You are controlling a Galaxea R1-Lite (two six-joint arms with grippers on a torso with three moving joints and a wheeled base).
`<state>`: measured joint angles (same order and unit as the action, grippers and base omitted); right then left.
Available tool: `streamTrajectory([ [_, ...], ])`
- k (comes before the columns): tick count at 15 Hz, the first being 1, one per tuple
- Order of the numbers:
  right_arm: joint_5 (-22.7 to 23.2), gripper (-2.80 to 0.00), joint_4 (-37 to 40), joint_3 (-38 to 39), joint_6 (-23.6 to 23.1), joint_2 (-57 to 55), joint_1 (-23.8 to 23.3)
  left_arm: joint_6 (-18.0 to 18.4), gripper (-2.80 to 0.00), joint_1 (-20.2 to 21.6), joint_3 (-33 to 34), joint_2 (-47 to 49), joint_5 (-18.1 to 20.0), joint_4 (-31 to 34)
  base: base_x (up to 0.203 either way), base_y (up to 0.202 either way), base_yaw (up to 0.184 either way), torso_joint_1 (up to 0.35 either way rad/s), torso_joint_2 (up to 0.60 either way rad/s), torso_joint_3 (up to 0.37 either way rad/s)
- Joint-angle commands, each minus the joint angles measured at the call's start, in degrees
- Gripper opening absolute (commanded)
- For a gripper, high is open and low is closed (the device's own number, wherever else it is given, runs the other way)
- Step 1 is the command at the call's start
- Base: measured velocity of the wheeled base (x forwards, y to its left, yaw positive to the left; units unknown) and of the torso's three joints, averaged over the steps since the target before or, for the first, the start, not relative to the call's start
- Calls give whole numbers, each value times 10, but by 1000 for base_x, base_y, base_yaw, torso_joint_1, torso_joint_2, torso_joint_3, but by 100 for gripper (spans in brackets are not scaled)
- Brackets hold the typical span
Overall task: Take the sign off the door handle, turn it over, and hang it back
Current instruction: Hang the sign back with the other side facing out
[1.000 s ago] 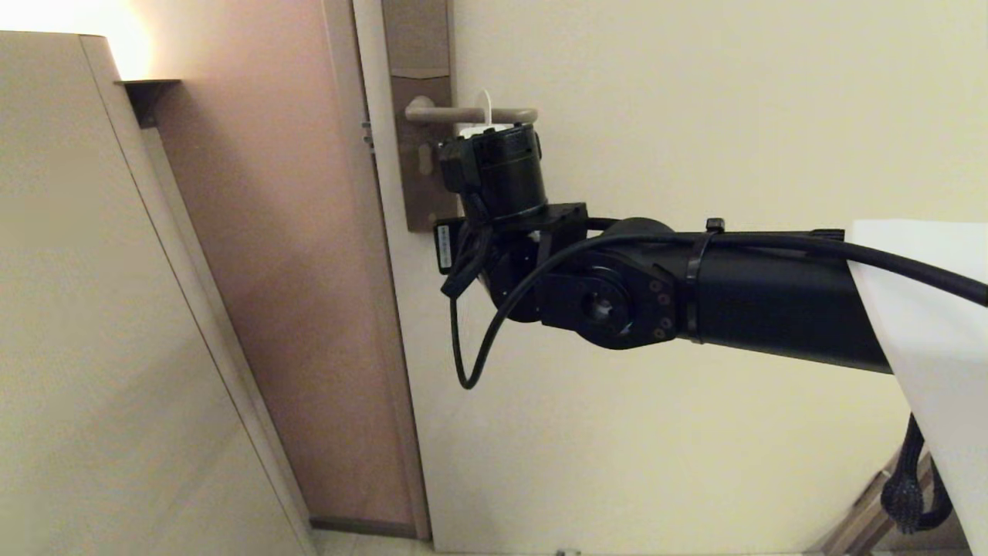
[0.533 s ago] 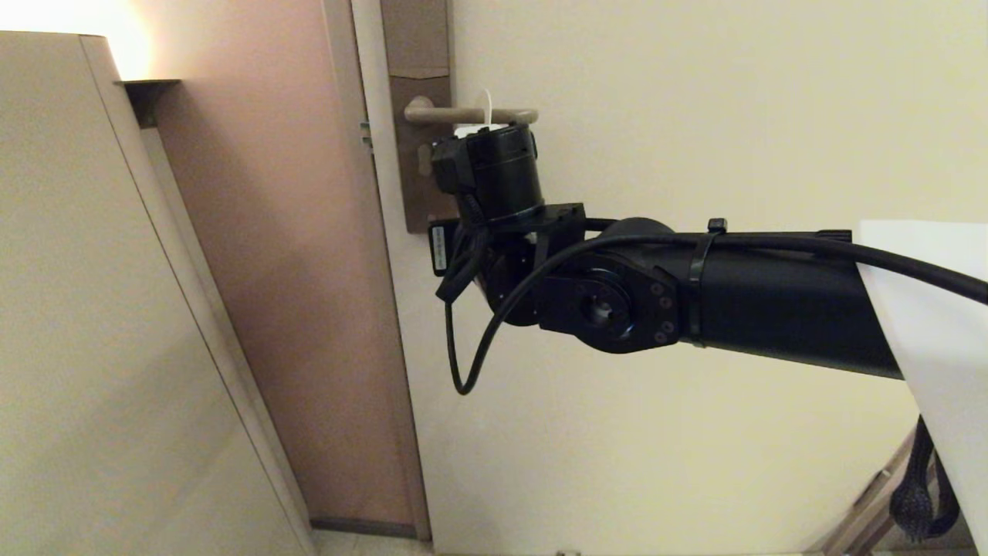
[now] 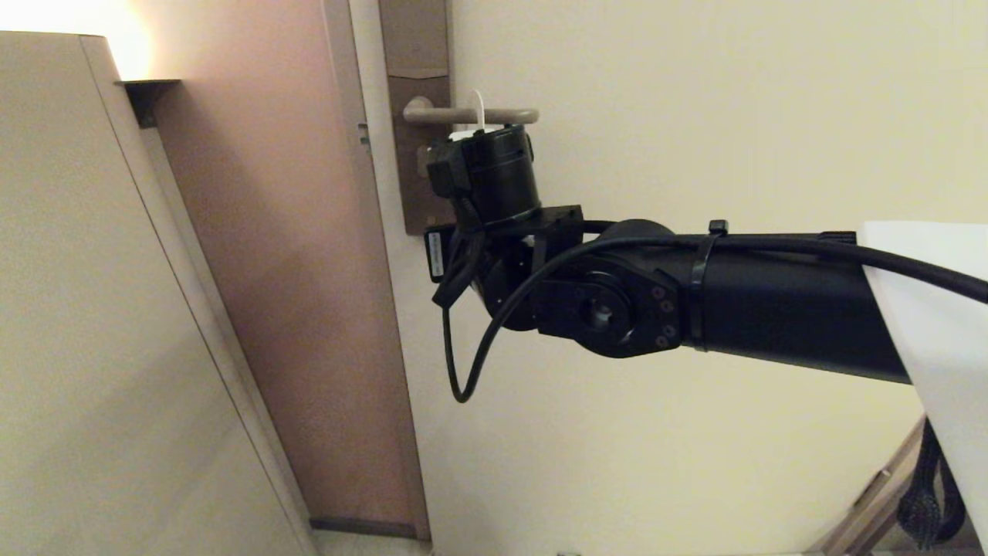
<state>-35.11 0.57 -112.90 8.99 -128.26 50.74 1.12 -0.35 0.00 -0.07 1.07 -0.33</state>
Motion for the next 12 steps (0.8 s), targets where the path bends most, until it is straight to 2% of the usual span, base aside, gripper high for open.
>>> streamTrajectory([
  [1, -2, 0, -3, 0, 2, 0, 0, 0, -280, 0, 0, 1, 1, 0, 0, 0, 0, 0, 0, 0],
  [10, -1, 0, -2, 2, 4, 5, 0, 0, -280, 0, 0, 1, 0, 0, 0, 0, 0, 0, 0, 0],
  [12, 11, 0, 6, 8, 4, 22, 0, 0, -280, 0, 0, 1, 0, 0, 0, 0, 0, 0, 0, 0],
])
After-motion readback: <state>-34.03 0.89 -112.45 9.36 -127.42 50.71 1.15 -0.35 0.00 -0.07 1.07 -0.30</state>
